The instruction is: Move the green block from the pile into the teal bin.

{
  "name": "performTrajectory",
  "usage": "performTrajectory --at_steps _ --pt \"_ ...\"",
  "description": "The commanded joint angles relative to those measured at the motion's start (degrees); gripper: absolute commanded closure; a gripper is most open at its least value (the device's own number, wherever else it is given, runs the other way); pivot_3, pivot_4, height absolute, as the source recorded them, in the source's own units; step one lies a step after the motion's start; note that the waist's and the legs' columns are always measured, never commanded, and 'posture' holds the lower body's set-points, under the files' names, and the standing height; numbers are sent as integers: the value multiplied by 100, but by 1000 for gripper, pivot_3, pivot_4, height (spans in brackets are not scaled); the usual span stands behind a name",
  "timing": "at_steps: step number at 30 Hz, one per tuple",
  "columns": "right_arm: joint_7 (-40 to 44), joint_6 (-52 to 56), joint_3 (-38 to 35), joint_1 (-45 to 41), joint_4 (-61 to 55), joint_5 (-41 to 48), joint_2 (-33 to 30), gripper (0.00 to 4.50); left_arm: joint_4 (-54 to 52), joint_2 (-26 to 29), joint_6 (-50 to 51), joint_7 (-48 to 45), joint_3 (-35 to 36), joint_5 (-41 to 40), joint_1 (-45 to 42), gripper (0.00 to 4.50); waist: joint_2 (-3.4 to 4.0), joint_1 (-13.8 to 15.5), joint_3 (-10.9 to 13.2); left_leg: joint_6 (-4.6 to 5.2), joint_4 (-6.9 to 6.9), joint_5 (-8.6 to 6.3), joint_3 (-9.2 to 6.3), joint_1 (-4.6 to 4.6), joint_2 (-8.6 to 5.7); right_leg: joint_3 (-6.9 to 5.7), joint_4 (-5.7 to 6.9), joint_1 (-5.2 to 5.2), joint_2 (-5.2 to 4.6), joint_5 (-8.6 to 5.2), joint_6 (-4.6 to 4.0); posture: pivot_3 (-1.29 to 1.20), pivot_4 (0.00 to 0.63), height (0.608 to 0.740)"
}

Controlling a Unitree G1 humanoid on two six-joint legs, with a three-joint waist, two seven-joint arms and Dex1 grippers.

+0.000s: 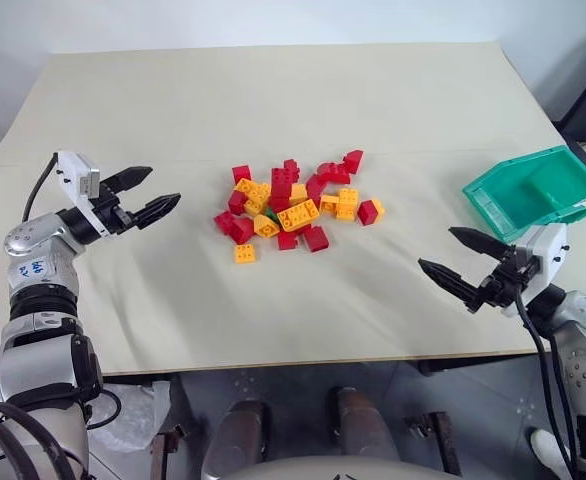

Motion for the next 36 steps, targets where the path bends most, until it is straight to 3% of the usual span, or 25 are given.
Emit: performTrajectory --at_steps 1,10,16,20,25,32,36 --pt "28 -83 -32 -104 17 14 -20 23 -209 77 45 -16 77 -86 -4 0 0 -1 0 0 0 0 0 0 0 0 0 0 0 0 0 0 150 740" --pt "144 -48 74 -492 283 12 -79 23 -949 145 469 362 174 -144 371 0 0 -8 0 0 0 0 0 1 11 2 2 -2 0 0 0 0 150 740" --pt "443 -19 369 -1048 667 -87 -187 23 -2026 249 525 231 233 -323 1023 0 1 -16 0 -1 0 0 4 1 25 6 2 -4 1 0 0 0 150 740" --pt "1151 -145 932 -2052 1564 -418 -398 23 -3702 510 751 72 708 -698 2542 0 6 -114 2 -2 0 0 1 -1 27 4 -2 -4 0 0 0 0 150 740" --pt "1974 -354 1377 -2971 2509 -753 -609 23 -4802 663 1096 -318 1158 -1391 3631 0 9 -156 4 1 -3 -14 17 3 43 7 -8 -11 -6 0 -5 0 150 740" --pt "2544 -844 1864 -3980 3711 -1429 -654 23 -5492 589 1227 -363 1634 -1820 4479 0 12 -143 6 3 -4 -18 15 1 41 3 -20 -7 -13 -1 -7 0 150 740" --pt "2403 -796 1884 -4048 3571 -1419 -442 23 -5739 472 1192 -256 1719 -1881 4717 0 13 -157 7 -3 -10 -23 17 1 45 4 -28 -9 -9 -1 -7 0 150 740"
